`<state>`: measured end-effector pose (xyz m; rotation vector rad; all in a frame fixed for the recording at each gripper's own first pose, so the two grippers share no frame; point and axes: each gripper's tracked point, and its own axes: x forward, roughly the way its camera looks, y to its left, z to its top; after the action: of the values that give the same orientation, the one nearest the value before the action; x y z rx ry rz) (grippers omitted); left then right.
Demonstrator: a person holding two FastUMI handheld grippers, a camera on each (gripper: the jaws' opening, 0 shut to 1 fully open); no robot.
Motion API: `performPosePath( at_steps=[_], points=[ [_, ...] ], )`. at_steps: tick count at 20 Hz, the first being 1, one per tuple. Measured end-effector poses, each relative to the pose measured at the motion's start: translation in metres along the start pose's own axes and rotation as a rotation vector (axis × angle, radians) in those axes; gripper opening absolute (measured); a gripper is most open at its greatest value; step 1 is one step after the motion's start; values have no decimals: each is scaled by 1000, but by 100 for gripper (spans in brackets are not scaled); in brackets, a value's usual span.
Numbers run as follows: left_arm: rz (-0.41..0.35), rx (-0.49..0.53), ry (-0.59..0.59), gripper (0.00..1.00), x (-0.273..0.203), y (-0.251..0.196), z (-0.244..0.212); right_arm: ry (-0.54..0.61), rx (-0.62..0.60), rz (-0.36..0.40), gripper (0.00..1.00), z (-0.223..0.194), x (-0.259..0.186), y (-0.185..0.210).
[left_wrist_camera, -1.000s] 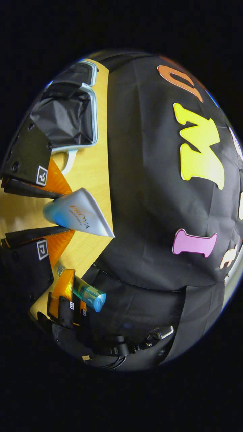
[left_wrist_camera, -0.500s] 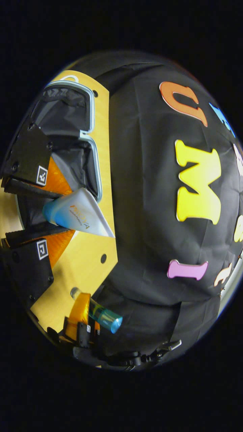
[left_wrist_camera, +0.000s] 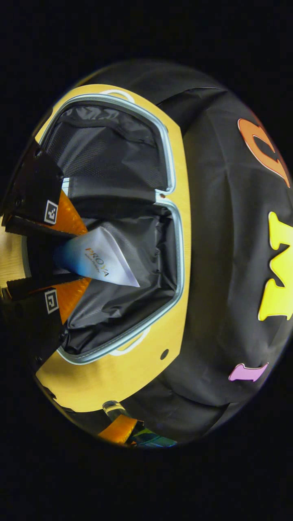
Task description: First open the suitcase, pack the skin care products into it, and then close the suitcase.
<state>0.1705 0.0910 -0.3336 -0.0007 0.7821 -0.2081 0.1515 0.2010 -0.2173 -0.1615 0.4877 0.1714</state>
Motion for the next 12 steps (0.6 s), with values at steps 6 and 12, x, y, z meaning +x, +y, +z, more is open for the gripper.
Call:
performPosePath(
  at_steps=[6, 12],
  points=[
    [-7, -24, 29, 43, 20, 4, 3, 41, -29, 28, 37, -5, 9, 27],
    [63, 16, 101, 36, 44, 23, -2, 93, -12, 39, 37, -3, 37, 42]
  ],
)
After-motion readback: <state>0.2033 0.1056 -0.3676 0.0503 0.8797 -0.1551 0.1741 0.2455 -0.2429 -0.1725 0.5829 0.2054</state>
